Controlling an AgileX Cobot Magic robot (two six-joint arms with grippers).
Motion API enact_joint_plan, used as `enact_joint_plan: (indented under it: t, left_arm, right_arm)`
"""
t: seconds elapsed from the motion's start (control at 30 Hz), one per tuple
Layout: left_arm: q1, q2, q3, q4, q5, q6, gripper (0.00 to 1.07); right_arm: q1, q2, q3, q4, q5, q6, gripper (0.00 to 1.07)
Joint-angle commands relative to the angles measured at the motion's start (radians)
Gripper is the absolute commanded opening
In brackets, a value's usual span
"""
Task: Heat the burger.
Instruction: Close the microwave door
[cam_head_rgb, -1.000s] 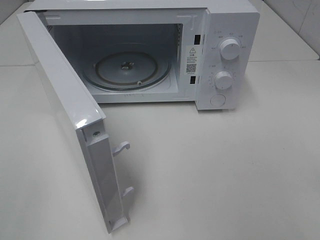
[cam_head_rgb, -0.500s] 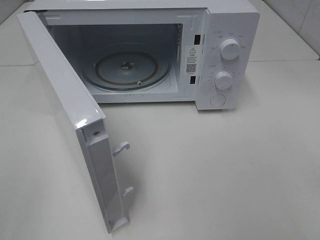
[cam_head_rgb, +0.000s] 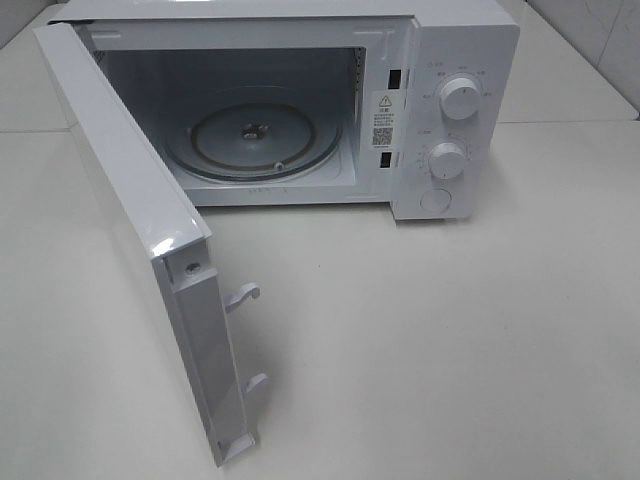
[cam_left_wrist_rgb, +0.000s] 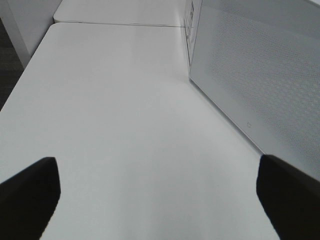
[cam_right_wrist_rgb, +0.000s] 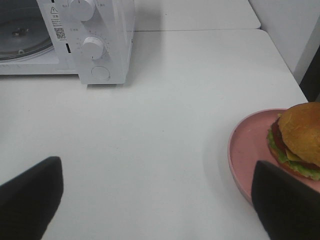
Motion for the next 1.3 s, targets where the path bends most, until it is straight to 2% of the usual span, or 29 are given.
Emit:
enact_joint_plan:
  t: [0.03,0.17,0.23,0.27,0.33,0.37,0.4,0.47,0.53,0.8,1.3]
  left_arm:
    - [0.002,-0.014,-0.001,-0.001,0.003,0.0,1.0]
    - [0.002,-0.014,-0.001,-0.001,0.003,0.0,1.0]
    - [0.002,-0.014,-0.001,-0.001,0.003,0.0,1.0]
    - [0.002,-0.014,-0.001,-0.001,0.003,0.0,1.0]
    - [0.002,-0.014,-0.001,-0.001,0.003,0.0,1.0]
    - [0.002,-0.014,-0.001,-0.001,0.003,0.0,1.0]
    - [0.002,-0.014,-0.001,-0.001,0.003,0.0,1.0]
    - [0.002,-0.014,-0.001,-0.001,0.003,0.0,1.0]
    - [0.002,-0.014,-0.001,-0.001,0.003,0.0,1.0]
    - [0.002,-0.014,-0.001,-0.001,0.003,0.0,1.0]
    - [0.002,0.002,-0.001,-0.007,0.003,0.0,1.0]
  right_arm:
    - [-0.003,-0.029,0.001,-0.012,-0.007,0.014,0.95]
    - [-0.003,-0.029,0.001,-0.012,-0.007,0.014,0.89]
    - [-0.003,-0.029,0.001,-0.012,-0.007,0.014,0.79]
    - [-0.003,-0.029,0.001,-0.012,-0.007,0.014,0.79]
    - [-0.003,-0.029,0.001,-0.012,-0.007,0.014,0.68]
    - [-0.003,-0.029,0.001,-0.012,-0.007,0.014,0.68]
    - [-0.003,-0.029,0.001,-0.012,-0.007,0.014,0.61]
    - [-0.003,-0.029,0.001,-0.012,-0.007,0.014,0.57]
    - [-0.003,-0.029,0.001,-0.012,-0.007,0.014,0.47]
    - [-0.003,-0.029,0.001,-0.012,-0.007,0.014,0.38]
    - [-0.003,-0.029,0.001,-0.012,-0.007,0.014,0.38]
